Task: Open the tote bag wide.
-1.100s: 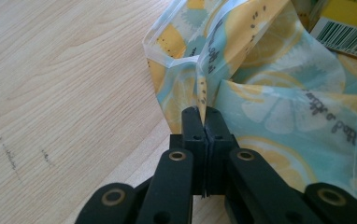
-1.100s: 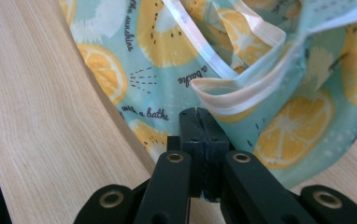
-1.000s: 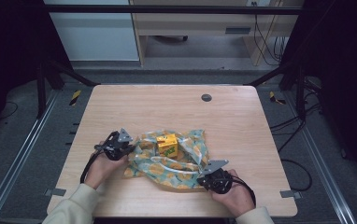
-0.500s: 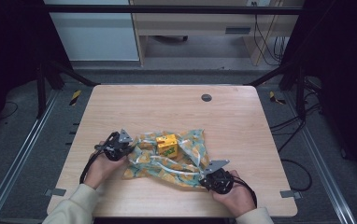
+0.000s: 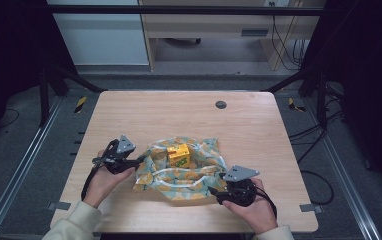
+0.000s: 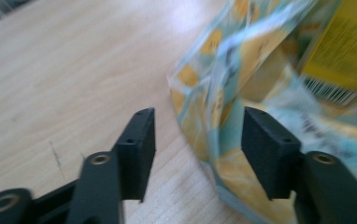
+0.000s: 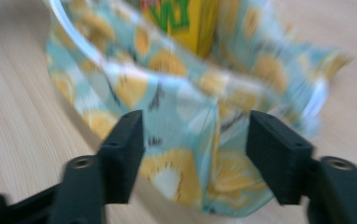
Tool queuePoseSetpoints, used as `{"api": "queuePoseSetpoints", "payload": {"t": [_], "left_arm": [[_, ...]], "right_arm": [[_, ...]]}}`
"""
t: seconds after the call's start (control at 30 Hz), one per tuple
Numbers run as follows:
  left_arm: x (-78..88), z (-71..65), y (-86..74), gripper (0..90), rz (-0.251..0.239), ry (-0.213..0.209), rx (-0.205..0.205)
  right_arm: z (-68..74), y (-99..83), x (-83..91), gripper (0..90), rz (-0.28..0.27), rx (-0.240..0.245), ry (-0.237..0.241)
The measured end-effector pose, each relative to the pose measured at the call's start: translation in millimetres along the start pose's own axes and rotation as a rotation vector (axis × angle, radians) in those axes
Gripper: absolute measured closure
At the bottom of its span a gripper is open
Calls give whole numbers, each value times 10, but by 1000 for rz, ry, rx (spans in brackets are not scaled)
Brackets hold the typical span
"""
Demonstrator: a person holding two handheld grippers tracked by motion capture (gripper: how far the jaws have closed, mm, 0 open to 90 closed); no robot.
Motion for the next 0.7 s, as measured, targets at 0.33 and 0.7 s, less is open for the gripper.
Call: {"api": "queuePoseSetpoints", "payload": {"t": [0.33, 0.7], "left_arm": [[454, 207, -20, 214, -44, 59, 56], [559, 561, -515, 128, 55, 100, 116]], "right_arm": [[-398, 361, 400, 153, -107, -72, -163], [-1043, 193, 297, 94, -46, -262, -305]]}}
Point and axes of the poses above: each handheld gripper's, and its own axes: x roughly backward along the jaws, y roughly out of its top, z roughly to its left, the point moved 6 cm from there along -x, roughly forward along the jaws, and after that the axes turned 2 degrees about -z, right-handed, at the moved point
